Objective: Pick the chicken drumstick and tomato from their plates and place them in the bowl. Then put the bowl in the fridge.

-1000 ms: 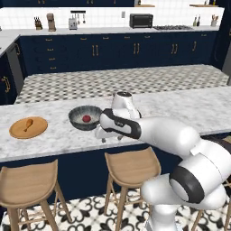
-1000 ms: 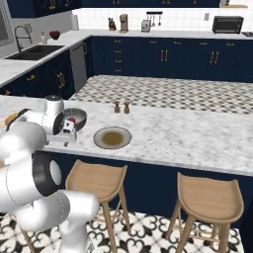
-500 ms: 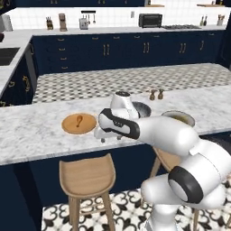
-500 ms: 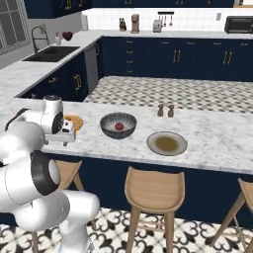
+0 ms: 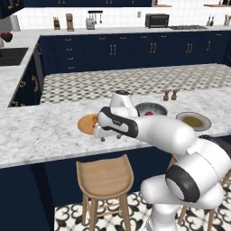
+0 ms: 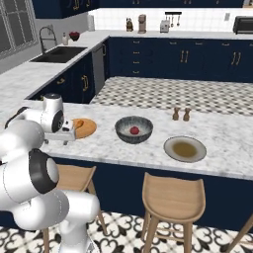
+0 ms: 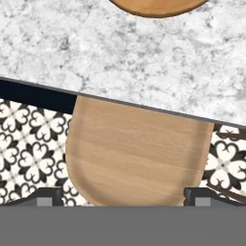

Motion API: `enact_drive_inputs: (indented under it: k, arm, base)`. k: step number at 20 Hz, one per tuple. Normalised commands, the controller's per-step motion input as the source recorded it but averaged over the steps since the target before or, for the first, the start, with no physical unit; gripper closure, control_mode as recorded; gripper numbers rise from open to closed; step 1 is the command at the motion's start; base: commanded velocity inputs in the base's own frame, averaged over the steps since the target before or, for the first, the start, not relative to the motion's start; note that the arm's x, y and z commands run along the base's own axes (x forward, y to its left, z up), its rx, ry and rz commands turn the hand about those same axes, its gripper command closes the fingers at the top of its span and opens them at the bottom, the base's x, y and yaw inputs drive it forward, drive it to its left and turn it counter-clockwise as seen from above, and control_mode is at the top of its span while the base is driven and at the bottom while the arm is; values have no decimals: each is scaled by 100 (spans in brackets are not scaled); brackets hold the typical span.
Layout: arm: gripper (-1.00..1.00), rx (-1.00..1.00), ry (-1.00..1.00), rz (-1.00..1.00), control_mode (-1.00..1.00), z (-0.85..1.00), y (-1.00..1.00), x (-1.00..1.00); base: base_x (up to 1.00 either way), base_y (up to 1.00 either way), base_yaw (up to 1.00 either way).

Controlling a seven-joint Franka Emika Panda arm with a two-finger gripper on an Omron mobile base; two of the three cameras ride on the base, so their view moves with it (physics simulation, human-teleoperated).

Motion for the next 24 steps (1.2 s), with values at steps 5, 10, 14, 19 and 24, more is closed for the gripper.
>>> enact_drive_inputs:
  k: [5, 10, 14, 19, 24]
  arm:
    - [-100, 0, 0, 0, 100, 0, 0, 0]
    - [-100, -3, 1, 0, -100, 0, 0, 95]
    - [-100, -8, -5, 0, -100, 14, 0, 97]
    - [-100, -11, -10, 0, -100, 13, 15, 87]
    - [-100, -6, -15, 0, -100, -4, 24, 51]
  base:
    - [69, 0, 4]
    - [0, 0, 0]
    - [0, 0, 0]
    - [0, 0, 0]
    - [0, 0, 0]
